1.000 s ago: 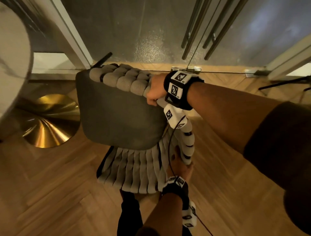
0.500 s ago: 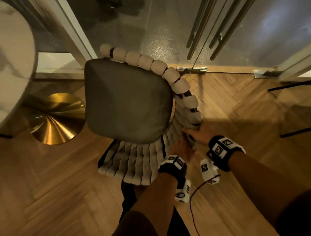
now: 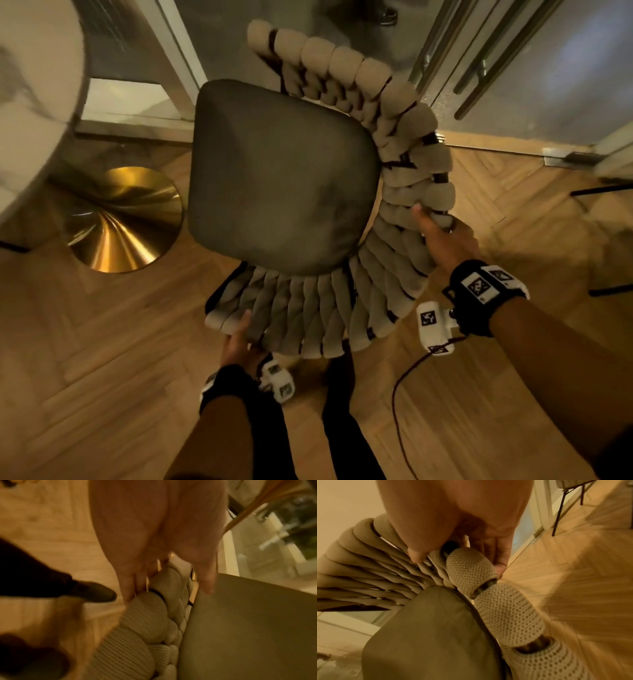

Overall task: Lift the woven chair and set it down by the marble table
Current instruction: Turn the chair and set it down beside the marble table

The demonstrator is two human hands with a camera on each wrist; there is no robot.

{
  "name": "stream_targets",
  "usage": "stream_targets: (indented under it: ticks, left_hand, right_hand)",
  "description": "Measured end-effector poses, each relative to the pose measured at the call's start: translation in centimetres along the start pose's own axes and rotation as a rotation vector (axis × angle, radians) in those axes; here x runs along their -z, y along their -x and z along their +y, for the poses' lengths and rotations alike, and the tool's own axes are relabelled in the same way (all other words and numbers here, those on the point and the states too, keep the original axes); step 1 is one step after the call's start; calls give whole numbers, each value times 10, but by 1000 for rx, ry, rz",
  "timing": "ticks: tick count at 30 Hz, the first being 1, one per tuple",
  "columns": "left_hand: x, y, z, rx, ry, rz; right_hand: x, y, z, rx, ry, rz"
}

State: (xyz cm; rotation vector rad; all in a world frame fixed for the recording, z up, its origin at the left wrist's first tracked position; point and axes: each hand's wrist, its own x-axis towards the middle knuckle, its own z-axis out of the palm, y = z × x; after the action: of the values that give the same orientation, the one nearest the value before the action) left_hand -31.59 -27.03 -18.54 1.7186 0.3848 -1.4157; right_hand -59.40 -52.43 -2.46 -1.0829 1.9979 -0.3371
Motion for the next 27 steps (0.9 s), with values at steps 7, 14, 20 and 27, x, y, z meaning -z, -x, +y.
stream_targets:
  ticks: [7, 14, 20, 27]
  left_hand:
    - [-18, -30, 3, 32, 67, 27]
    - [-20, -12, -1, 17, 90, 35]
    - [-3, 24, 3, 4, 91, 105]
    - [25, 72, 2, 8, 116, 186]
  right_hand:
    - [-14, 5, 34, 66, -247, -206]
    - [-26, -10, 61, 11, -229, -214]
    - [-22, -2, 66, -42, -274, -298]
    - [-27, 1, 87, -105, -249, -376]
